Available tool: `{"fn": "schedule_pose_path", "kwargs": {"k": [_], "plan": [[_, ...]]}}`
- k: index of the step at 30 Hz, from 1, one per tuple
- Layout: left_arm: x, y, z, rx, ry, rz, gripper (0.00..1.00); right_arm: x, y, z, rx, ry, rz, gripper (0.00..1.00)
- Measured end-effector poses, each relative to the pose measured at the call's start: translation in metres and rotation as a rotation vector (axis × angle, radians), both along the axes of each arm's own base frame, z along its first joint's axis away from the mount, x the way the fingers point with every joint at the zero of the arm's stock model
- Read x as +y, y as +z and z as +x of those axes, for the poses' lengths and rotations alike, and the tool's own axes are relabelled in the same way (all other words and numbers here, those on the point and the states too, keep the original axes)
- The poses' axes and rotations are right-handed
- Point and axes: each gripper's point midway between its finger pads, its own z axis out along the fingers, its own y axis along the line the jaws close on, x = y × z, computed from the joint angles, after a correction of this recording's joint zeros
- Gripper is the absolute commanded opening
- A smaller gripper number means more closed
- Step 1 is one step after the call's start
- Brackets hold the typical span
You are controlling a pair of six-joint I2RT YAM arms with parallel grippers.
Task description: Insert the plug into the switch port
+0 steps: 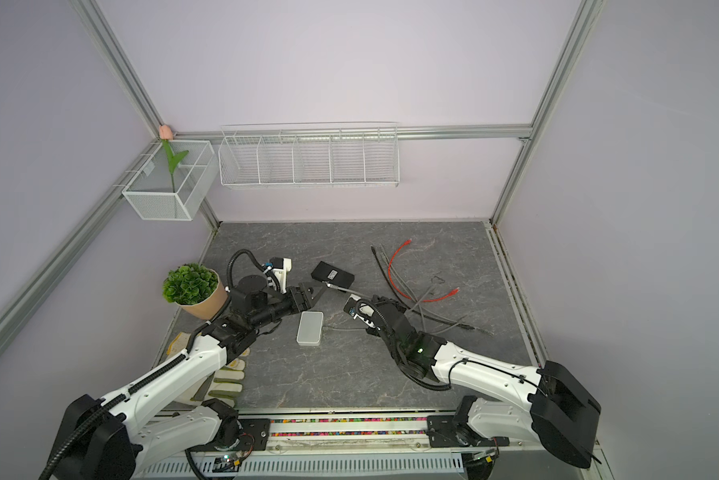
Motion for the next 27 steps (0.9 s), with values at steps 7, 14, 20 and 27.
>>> {"fn": "schedule_pose_path", "kwargs": {"k": [7, 14, 20, 27], "plan": [[-0.009, 0.008, 0.003, -0.016, -0.029, -0.052, 0.59, 0.004, 0.0, -0.003, 0.013, 0.025, 0.013, 0.07], [-0.015, 0.011, 0.004, -0.01, -0.053, -0.082, 0.3, 0.007, -0.001, -0.005, 0.023, 0.041, 0.021, 0.07], [-0.018, 0.021, 0.003, -0.031, -0.073, -0.115, 0.05, 0.007, -0.005, -0.006, 0.037, 0.042, 0.01, 0.07], [-0.022, 0.032, 0.001, -0.062, -0.098, -0.148, 0.0, 0.008, -0.008, -0.006, 0.064, 0.038, 0.0, 0.07]]}}
